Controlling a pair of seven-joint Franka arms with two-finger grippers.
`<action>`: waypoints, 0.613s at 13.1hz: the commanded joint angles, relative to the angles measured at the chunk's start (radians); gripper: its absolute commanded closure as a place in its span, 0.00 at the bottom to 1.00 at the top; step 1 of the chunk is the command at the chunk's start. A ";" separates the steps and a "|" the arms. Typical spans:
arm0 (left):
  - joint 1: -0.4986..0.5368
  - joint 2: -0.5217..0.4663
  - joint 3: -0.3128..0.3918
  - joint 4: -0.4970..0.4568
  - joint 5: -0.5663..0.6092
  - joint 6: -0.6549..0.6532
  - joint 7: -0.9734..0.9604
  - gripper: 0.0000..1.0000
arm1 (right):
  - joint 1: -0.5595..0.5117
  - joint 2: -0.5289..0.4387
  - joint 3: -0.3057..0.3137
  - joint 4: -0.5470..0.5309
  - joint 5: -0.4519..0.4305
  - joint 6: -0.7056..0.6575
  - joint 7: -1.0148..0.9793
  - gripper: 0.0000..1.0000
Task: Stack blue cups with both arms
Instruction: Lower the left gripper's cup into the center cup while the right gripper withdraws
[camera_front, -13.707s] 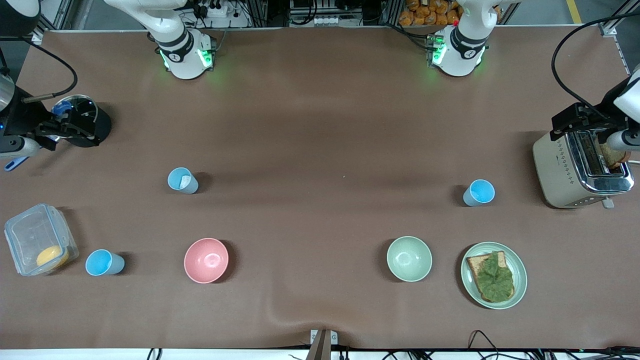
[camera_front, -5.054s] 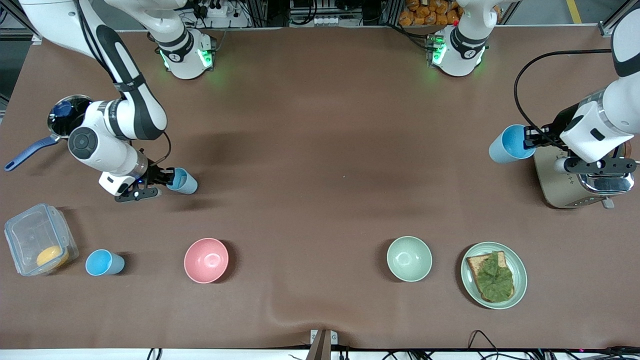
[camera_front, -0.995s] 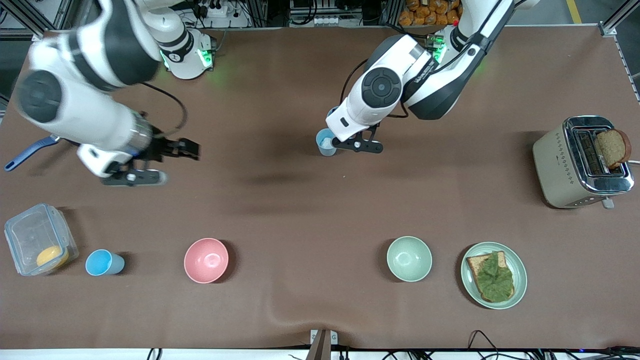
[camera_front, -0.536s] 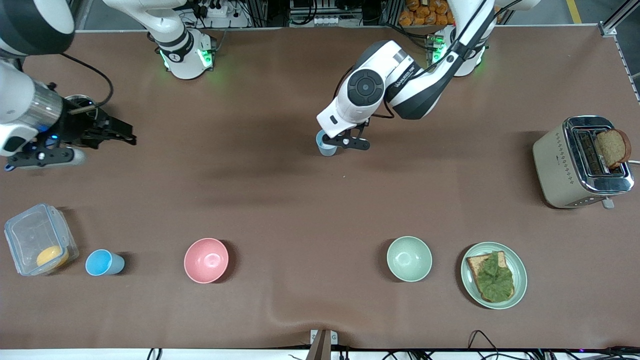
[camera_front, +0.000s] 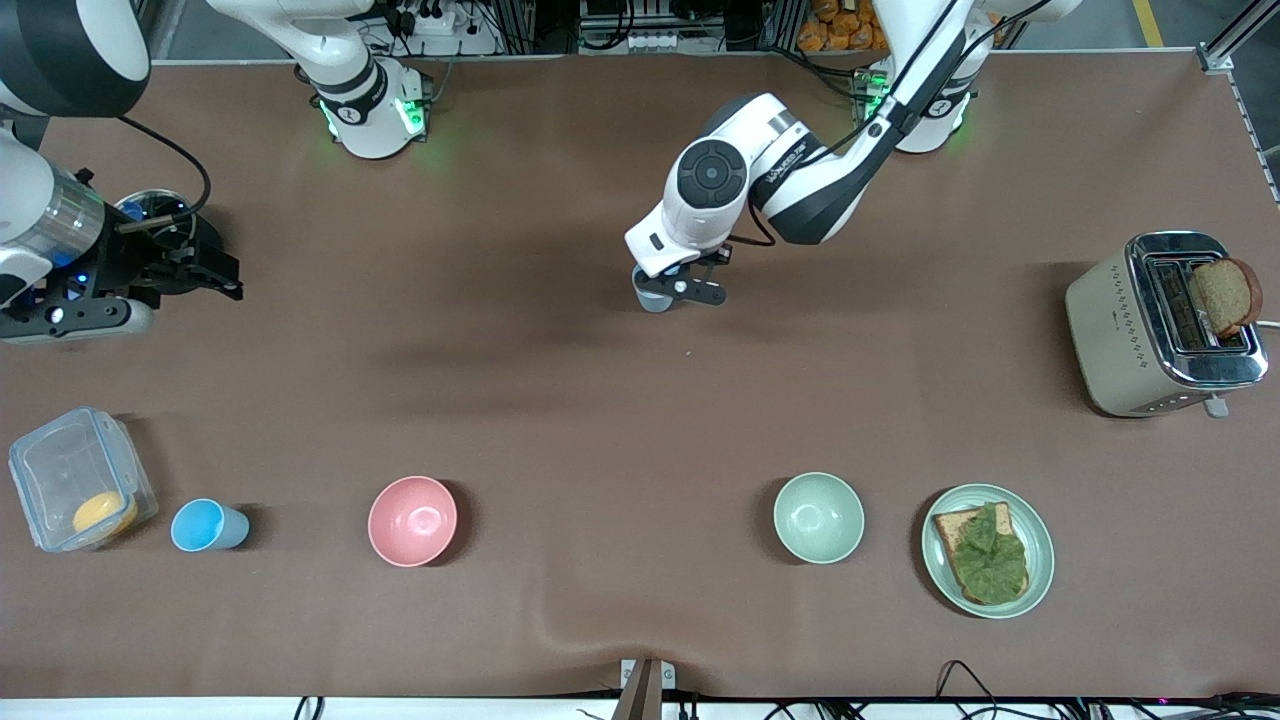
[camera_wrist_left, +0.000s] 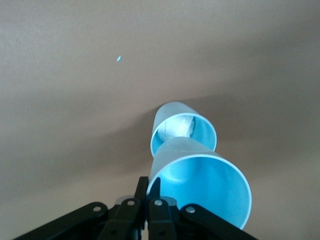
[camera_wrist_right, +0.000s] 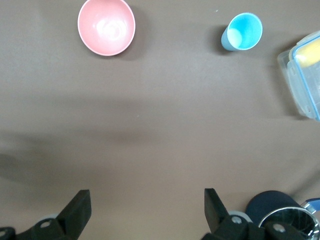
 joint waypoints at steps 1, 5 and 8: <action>-0.023 0.013 0.006 0.000 0.048 0.042 -0.025 1.00 | -0.022 0.003 0.009 0.013 -0.021 -0.004 -0.014 0.00; -0.026 0.036 0.006 0.000 0.074 0.065 -0.026 1.00 | -0.072 0.007 0.009 0.062 -0.020 -0.007 -0.021 0.00; -0.025 0.039 0.007 0.001 0.082 0.068 -0.025 0.96 | -0.071 0.017 0.011 0.073 -0.021 0.006 -0.021 0.00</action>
